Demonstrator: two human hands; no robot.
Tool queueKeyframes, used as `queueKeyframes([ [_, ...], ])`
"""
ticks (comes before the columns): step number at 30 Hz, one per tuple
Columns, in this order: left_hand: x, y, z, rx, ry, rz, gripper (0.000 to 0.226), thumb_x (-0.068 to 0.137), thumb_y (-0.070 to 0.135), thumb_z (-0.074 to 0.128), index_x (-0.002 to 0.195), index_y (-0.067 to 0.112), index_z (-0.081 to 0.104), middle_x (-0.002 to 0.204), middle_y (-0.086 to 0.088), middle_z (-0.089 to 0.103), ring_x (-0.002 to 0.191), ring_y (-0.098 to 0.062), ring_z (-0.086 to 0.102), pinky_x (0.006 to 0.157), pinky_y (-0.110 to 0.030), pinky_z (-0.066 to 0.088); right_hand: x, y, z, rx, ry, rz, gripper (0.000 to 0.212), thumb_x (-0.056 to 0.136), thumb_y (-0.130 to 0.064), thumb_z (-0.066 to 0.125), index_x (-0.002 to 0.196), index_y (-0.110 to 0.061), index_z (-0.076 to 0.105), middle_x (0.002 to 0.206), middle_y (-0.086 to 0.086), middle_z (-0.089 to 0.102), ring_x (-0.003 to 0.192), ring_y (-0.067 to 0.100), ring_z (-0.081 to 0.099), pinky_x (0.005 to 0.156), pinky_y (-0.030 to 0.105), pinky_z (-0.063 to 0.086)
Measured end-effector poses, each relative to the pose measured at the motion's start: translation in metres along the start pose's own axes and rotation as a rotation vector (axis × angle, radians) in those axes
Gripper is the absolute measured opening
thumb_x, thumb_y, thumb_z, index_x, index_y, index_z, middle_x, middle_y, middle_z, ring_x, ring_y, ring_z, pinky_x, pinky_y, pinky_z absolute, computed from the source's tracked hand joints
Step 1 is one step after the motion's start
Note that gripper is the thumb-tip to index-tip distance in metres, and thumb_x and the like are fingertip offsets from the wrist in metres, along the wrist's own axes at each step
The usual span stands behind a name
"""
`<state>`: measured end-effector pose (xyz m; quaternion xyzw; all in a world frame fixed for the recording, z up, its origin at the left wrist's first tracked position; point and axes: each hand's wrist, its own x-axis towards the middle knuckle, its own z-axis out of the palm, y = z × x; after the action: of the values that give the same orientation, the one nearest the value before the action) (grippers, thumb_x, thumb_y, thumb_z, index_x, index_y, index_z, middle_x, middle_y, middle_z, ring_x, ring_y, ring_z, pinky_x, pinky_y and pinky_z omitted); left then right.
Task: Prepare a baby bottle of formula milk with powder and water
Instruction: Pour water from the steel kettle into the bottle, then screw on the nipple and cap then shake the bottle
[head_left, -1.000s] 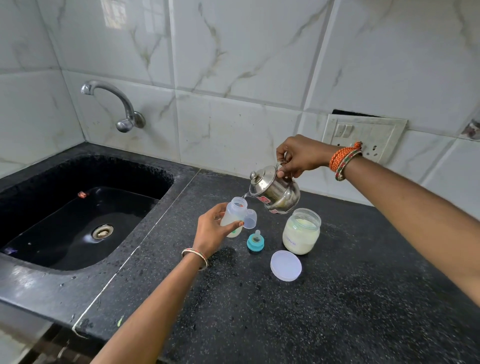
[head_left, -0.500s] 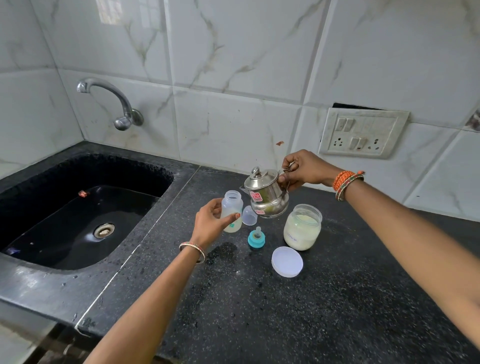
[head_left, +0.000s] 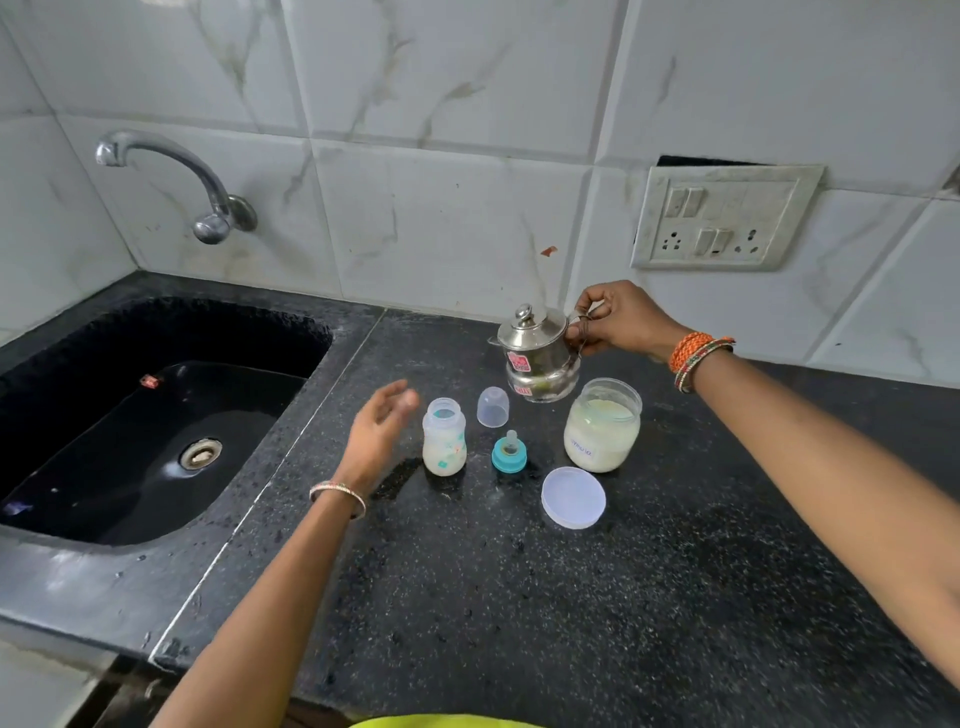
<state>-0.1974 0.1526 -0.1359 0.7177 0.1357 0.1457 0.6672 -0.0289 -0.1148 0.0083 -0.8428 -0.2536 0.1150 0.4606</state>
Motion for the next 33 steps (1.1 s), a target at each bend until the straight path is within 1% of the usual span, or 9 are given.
queueKeyframes([
  [2, 0.012, 0.015, -0.004, -0.061, 0.070, -0.001, 0.046, 0.086, 0.054, 0.049, 0.119, 0.023, 0.057, 0.116, 0.003, 0.064, 0.110, -0.013, 0.060, 0.096, -0.032, 0.045, 0.003, 0.004, 0.001, 0.059, 0.044, 0.005, 0.017, 0.078, -0.002, 0.073, 0.086, -0.002, 0.059, 0.080, 0.017, 0.070, 0.082, 0.031, 0.071, 0.070, 0.043, 0.061],
  [5, 0.040, 0.041, 0.003, -0.039, 0.085, -0.010, 0.031, 0.098, 0.039, 0.043, 0.111, 0.018, 0.061, 0.113, -0.003, 0.065, 0.105, -0.019, 0.061, 0.095, -0.036, 0.047, 0.011, 0.009, 0.003, 0.135, 0.106, 0.017, 0.018, 0.077, -0.002, 0.074, 0.083, -0.005, 0.058, 0.083, 0.019, 0.068, 0.080, 0.029, 0.070, 0.066, 0.037, 0.061],
  [8, 0.069, 0.066, 0.024, 0.023, -0.027, -0.047, 0.027, 0.100, 0.032, 0.040, 0.110, 0.016, 0.059, 0.109, -0.004, 0.064, 0.099, -0.020, 0.059, 0.086, -0.033, 0.048, 0.022, 0.017, 0.006, 0.261, 0.165, 0.030, 0.021, 0.076, -0.001, 0.075, 0.081, -0.007, 0.056, 0.084, 0.021, 0.067, 0.075, 0.026, 0.069, 0.062, 0.031, 0.061],
  [11, 0.096, 0.080, 0.050, 0.024, -0.125, -0.071, 0.023, 0.100, 0.026, 0.041, 0.111, 0.013, 0.057, 0.109, -0.006, 0.061, 0.095, -0.019, 0.055, 0.078, -0.028, 0.047, 0.037, 0.032, 0.011, 0.349, 0.247, 0.075, 0.022, 0.075, 0.000, 0.076, 0.078, -0.009, 0.056, 0.080, 0.019, 0.066, 0.074, 0.026, 0.068, 0.063, 0.034, 0.061],
  [18, 0.160, 0.076, 0.074, 0.147, -0.226, -0.128, 0.020, 0.095, 0.016, 0.052, 0.113, 0.013, 0.059, 0.114, -0.008, 0.062, 0.100, -0.016, 0.057, 0.079, -0.026, 0.048, 0.085, 0.078, 0.017, 0.543, 0.406, 0.216, 0.022, 0.076, 0.001, 0.075, 0.077, -0.012, 0.057, 0.077, 0.008, 0.065, 0.078, 0.020, 0.068, 0.067, 0.031, 0.061],
  [22, 0.188, 0.061, 0.070, 0.204, -0.224, -0.122, 0.014, 0.094, 0.012, 0.051, 0.101, 0.018, 0.061, 0.102, -0.002, 0.068, 0.093, -0.012, 0.061, 0.074, -0.028, 0.048, 0.108, 0.100, 0.021, 0.548, 0.414, 0.247, 0.023, 0.077, 0.003, 0.074, 0.076, -0.013, 0.057, 0.077, 0.008, 0.065, 0.076, 0.016, 0.068, 0.067, 0.029, 0.060],
  [25, 0.201, 0.052, 0.072, 0.241, -0.226, -0.105, 0.020, 0.093, 0.007, 0.047, 0.095, 0.020, 0.062, 0.091, 0.005, 0.070, 0.083, -0.007, 0.064, 0.069, -0.027, 0.048, 0.118, 0.112, 0.032, 0.548, 0.429, 0.278, 0.023, 0.079, 0.004, 0.072, 0.076, -0.013, 0.056, 0.078, 0.008, 0.063, 0.076, 0.016, 0.066, 0.071, 0.031, 0.059],
  [30, 0.202, 0.040, 0.073, 0.262, -0.240, -0.107, 0.021, 0.093, 0.004, 0.045, 0.097, 0.017, 0.062, 0.088, 0.005, 0.069, 0.078, -0.007, 0.064, 0.063, -0.021, 0.050, 0.126, 0.119, 0.043, 0.582, 0.387, 0.332, 0.024, 0.082, 0.006, 0.067, 0.077, -0.013, 0.054, 0.081, 0.008, 0.060, 0.085, 0.021, 0.063, 0.079, 0.037, 0.056],
  [33, 0.198, 0.035, 0.072, 0.253, -0.242, -0.118, 0.021, 0.093, 0.003, 0.045, 0.098, 0.014, 0.062, 0.090, 0.002, 0.069, 0.079, -0.009, 0.063, 0.065, -0.024, 0.050, 0.133, 0.121, 0.043, 0.555, 0.343, 0.345, 0.024, 0.083, 0.008, 0.065, 0.077, -0.013, 0.053, 0.082, 0.009, 0.060, 0.084, 0.021, 0.064, 0.083, 0.039, 0.055],
])
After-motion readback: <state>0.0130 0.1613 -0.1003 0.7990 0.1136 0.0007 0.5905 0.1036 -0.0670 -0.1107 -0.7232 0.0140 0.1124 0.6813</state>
